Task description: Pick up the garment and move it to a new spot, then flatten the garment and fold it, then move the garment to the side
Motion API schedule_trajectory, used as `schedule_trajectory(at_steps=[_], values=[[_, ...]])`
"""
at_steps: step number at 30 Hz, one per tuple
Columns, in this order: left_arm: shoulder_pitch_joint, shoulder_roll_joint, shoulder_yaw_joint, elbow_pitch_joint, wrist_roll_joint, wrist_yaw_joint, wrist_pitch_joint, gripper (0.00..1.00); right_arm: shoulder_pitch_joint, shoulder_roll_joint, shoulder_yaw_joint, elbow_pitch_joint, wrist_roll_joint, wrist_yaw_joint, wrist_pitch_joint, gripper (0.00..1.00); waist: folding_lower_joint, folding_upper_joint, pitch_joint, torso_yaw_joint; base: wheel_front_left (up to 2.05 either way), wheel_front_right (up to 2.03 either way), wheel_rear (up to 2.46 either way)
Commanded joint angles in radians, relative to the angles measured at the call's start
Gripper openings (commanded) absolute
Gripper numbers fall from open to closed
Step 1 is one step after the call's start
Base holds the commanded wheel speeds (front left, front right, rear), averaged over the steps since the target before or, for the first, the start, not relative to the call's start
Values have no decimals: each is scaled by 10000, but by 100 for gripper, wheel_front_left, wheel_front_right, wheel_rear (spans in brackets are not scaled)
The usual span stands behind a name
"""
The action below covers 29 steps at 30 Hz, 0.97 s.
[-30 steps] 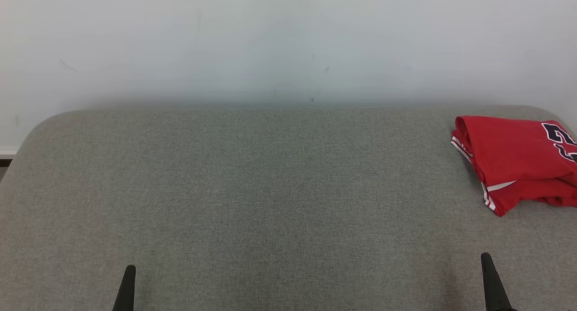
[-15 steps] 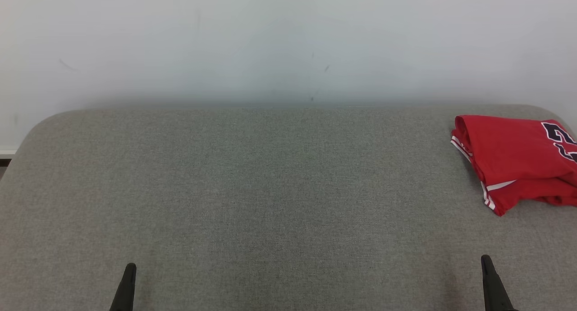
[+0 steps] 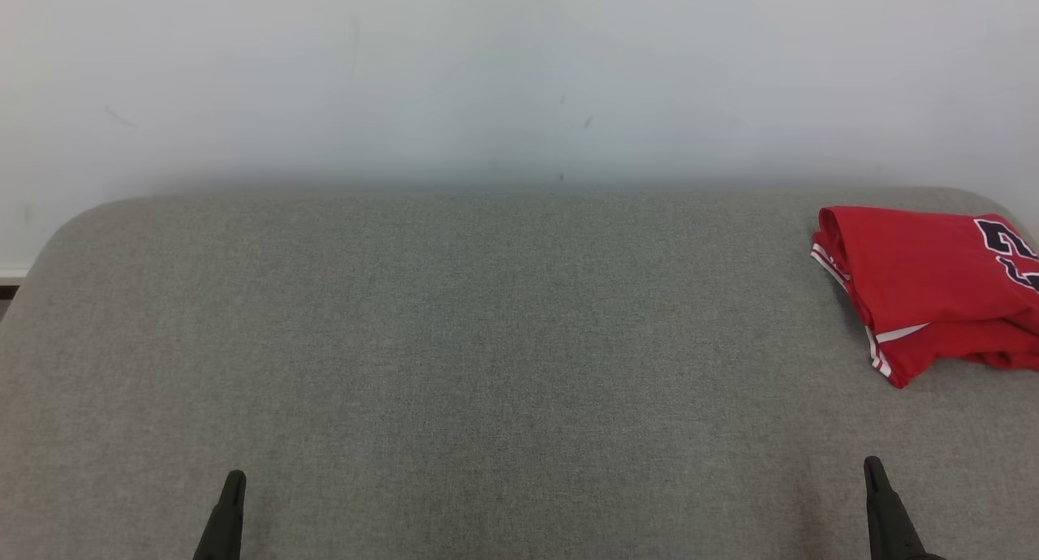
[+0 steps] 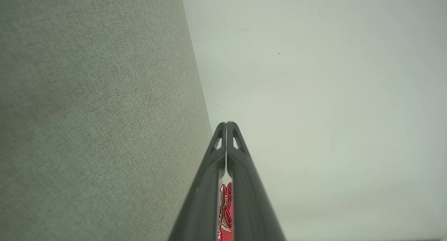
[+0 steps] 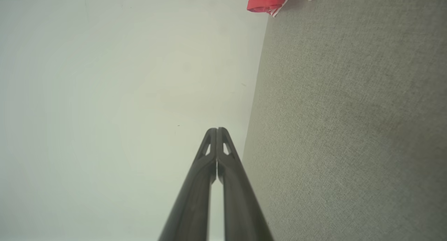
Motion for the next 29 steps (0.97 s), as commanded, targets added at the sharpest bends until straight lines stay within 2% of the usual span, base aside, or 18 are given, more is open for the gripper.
schedule_trajectory(at_steps=[1, 13, 29], values=[[36, 66, 31, -91, -201, 18, 32, 0, 54, -60, 19, -38, 135, 10, 40, 0, 0, -1, 1, 0, 0, 0, 0], [43, 83, 61, -152, -1103, 43, 278, 0, 127, -140, 88, -180, 1038, 11, 117, 0, 0, -1, 17, -11, 0, 0, 0], [45, 39, 96, -153, -1027, 46, 310, 0, 127, -158, 110, -181, 1069, 11, 79, 0, 0, -1, 18, -11, 0, 0, 0]])
